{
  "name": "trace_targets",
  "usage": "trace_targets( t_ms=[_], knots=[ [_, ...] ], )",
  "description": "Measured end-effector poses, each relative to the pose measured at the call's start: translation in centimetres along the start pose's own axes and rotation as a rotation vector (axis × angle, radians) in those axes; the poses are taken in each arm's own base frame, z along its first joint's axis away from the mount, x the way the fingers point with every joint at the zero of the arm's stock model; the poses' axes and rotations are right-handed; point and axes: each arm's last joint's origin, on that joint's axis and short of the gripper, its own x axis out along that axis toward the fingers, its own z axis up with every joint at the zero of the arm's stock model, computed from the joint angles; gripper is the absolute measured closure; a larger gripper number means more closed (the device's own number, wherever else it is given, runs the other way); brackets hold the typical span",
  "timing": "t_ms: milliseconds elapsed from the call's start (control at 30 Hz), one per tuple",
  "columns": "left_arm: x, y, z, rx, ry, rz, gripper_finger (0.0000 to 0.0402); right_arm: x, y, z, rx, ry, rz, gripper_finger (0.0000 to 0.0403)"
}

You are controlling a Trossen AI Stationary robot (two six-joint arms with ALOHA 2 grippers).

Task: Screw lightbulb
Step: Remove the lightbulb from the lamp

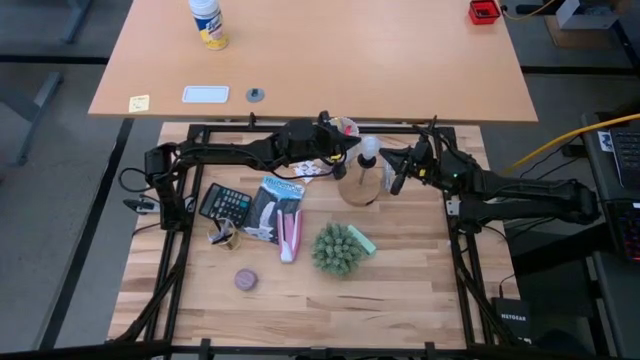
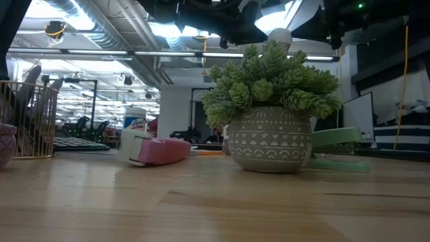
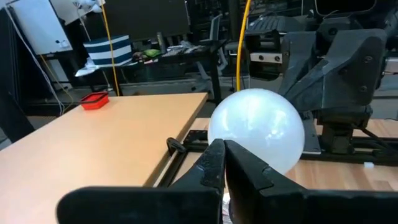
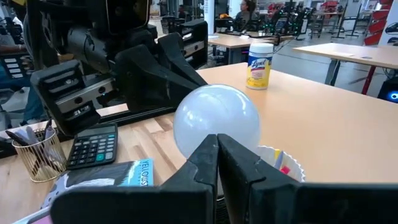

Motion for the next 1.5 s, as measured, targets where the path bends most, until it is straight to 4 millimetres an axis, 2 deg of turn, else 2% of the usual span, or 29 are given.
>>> trace_targets(
  t_ms=[1300, 1400, 1500],
  knots=[
    [-0.07, -0.84, -0.17, -0.004, 0.03, -0.039, 0.0396, -0.01, -0.24, -0.63, -0.015, 0.064, -0.068, 0.0386],
    [-0.07, -0.81, -0.18, -0.002, 0.031, -0.037, 0.0396, -0.01, -0.22, -0.65, -0.018, 0.065, -0.058, 0.0373],
    [-0.07, -0.82, -0.21, -0.002, 0.033, -0.036, 0.0396, -0.02, -0.21, -0.67, -0.019, 0.068, -0.054, 0.0342]
  ],
)
